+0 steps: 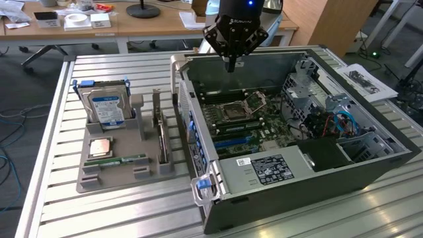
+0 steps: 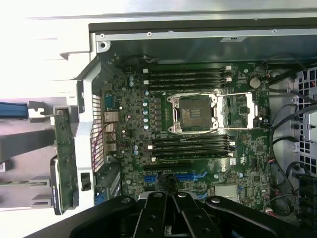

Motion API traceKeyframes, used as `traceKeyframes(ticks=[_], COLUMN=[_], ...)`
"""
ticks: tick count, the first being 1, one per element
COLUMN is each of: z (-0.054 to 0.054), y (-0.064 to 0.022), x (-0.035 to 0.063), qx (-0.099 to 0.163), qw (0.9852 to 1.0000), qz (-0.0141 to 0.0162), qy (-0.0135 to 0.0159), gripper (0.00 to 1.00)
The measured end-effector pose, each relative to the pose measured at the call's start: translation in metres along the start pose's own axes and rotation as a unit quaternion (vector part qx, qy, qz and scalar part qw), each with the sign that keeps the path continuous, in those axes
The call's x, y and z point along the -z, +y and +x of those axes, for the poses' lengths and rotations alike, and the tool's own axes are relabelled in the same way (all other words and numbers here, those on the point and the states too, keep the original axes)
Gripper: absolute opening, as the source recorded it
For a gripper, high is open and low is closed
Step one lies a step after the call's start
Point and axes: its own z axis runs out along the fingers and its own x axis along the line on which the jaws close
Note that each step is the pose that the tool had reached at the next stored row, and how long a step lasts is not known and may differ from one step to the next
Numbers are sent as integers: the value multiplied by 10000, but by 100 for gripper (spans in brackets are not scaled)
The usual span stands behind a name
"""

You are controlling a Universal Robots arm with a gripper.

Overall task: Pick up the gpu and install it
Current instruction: 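Reach for the gpu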

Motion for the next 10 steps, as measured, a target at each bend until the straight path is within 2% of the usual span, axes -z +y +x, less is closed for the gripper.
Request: traceKeyframes(ticks=[10], z=[300], y=[-22], x=[5], qx=[1], qw=[10000], qz=[0], qy=[0], gripper=[11])
